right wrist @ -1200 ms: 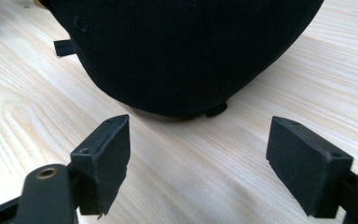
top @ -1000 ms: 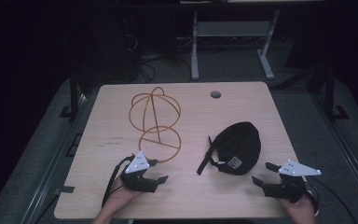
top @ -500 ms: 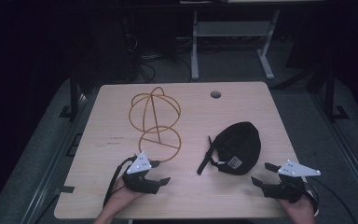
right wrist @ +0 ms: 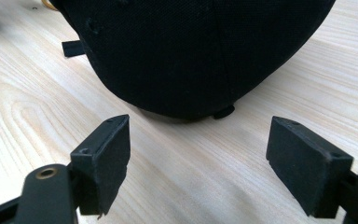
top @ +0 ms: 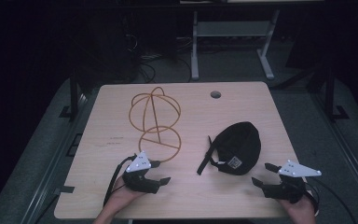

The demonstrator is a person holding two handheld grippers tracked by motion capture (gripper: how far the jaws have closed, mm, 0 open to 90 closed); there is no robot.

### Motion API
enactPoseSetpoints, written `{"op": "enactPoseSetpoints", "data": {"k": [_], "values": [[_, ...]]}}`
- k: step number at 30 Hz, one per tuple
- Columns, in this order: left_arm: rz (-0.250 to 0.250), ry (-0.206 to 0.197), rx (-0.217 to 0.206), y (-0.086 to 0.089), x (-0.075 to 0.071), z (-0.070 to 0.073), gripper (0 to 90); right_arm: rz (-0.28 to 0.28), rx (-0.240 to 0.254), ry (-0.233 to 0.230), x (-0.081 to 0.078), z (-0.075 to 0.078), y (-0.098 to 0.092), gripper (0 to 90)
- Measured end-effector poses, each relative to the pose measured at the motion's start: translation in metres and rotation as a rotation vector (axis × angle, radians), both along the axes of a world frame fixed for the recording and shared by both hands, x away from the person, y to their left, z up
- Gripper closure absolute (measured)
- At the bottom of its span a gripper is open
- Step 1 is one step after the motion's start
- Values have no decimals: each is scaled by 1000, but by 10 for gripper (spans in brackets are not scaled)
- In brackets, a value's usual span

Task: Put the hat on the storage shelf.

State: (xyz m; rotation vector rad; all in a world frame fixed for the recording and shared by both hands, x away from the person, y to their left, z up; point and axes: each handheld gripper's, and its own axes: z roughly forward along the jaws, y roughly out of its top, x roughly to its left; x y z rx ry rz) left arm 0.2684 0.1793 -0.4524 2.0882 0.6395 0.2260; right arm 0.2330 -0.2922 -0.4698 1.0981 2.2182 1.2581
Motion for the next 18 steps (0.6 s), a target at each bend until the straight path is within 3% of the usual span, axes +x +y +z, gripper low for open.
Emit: {"op": "enactPoseSetpoints", "data": {"k": [5,9,14,18], "values": [[-16,1,-19,-6,1,6,276,-6,6,-1,1,0,-1,212],[-41,-15,2,-16,-1,13,278,-9,13,-3,-1,1,-1,212],[-83,24,-22,-27,2,23,289,-12,28,-9,-1,2,-4,212],[-97,27,-13,-35,4,25,288,-9,27,-13,-2,2,-3,212]]}}
